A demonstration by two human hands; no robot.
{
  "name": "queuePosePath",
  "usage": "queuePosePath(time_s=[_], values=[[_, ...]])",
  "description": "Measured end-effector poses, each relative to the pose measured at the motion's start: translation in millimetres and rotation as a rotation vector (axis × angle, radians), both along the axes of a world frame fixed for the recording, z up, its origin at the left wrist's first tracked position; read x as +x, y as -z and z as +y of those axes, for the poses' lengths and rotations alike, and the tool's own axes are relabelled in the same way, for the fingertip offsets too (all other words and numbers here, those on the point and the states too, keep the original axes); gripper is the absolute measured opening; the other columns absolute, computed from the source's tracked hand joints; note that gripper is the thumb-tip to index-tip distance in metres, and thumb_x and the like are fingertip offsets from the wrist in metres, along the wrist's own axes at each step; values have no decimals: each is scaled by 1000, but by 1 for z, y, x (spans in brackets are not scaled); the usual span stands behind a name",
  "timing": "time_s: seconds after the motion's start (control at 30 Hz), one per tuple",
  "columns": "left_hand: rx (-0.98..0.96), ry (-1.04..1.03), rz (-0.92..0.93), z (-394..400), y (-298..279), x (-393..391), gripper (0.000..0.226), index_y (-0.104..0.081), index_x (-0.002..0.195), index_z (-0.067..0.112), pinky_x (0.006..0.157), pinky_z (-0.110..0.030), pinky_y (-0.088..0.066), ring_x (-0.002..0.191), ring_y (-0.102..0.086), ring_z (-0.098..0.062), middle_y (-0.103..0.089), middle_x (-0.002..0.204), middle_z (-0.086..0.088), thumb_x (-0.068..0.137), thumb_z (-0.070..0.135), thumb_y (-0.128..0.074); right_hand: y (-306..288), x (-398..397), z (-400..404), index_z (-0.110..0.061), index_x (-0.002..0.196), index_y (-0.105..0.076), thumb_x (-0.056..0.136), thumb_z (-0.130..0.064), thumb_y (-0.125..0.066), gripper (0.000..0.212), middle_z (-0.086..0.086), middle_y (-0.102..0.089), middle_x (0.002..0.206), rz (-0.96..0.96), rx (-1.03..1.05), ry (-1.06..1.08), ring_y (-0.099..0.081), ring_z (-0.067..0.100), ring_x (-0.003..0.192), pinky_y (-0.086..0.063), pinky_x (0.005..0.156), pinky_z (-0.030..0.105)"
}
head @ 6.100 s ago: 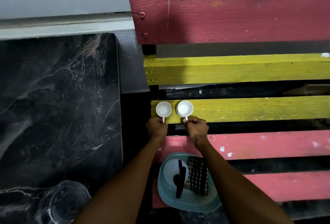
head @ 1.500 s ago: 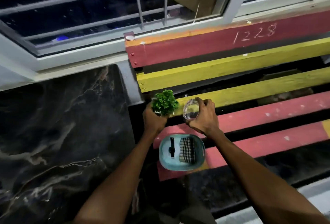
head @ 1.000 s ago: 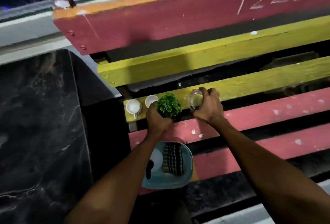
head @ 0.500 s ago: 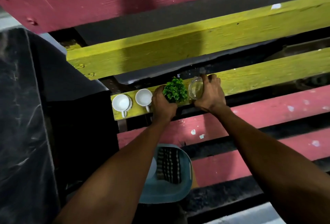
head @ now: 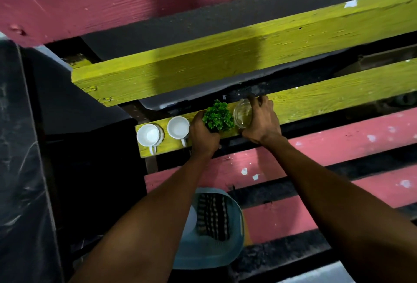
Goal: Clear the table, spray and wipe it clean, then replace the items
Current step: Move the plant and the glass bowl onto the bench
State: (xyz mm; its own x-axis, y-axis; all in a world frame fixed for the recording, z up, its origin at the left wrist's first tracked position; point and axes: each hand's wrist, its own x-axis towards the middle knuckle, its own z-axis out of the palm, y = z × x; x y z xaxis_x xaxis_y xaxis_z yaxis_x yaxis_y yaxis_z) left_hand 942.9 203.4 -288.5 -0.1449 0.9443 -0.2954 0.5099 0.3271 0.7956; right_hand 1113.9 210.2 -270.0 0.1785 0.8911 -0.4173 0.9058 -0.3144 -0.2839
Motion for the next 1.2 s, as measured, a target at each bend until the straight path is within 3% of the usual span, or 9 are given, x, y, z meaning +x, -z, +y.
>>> queuePosePath(time_s=[0.13,0.63,0.8,0.97,1.07,1.2], values=[[1,-1,-9,1,2,0,55,-69,124,4,95,-35,-54,115,-69,-33,-74,121,-16,70,-4,-71,1,1,2,-17,151,-35,60,-35,-91,109,17,-38,143,-1,-5,0,-38,38,135,-51,101,49],[-70,10,63,0,7,-4,65,-65,127,10,86,-21,-43,116,-68,-31,-73,123,-13,66,8,-88,16,3,2,-17,151,-34,58,-36,-91,111,16,-38,143,-8,10,-2,-39,38,134,-50,102,49],[-90,21,86,-4,2,-6,72,-61,129,6,91,-32,-51,118,-66,-34,-71,125,-17,64,11,-92,15,1,-1,-19,155,-29,58,-37,-92,117,15,-34,148,-27,-8,11,-36,37,138,-47,105,51],[-122,27,78,-9,-14,-8,80,-53,138,5,98,-34,-49,125,-62,-35,-67,132,-17,66,5,-88,1,-4,-12,-19,158,-24,60,-40,-90,121,14,-23,161,-60,9,44,-25,35,149,-40,109,54],[-148,27,60,-13,-29,-11,86,-45,145,1,105,-42,-51,130,-59,-36,-63,138,-19,68,-1,-83,-12,-9,-26,-17,157,-26,61,-39,-88,117,15,-24,161,-49,45,74,-26,35,149,-38,110,53],[-115,21,68,-24,-52,-16,76,-49,140,0,100,-41,-52,125,-61,-37,-65,133,-20,70,-3,-78,-34,-23,-48,-14,152,-34,64,-29,-80,100,15,-32,157,-30,87,97,-33,35,144,-39,109,50]])
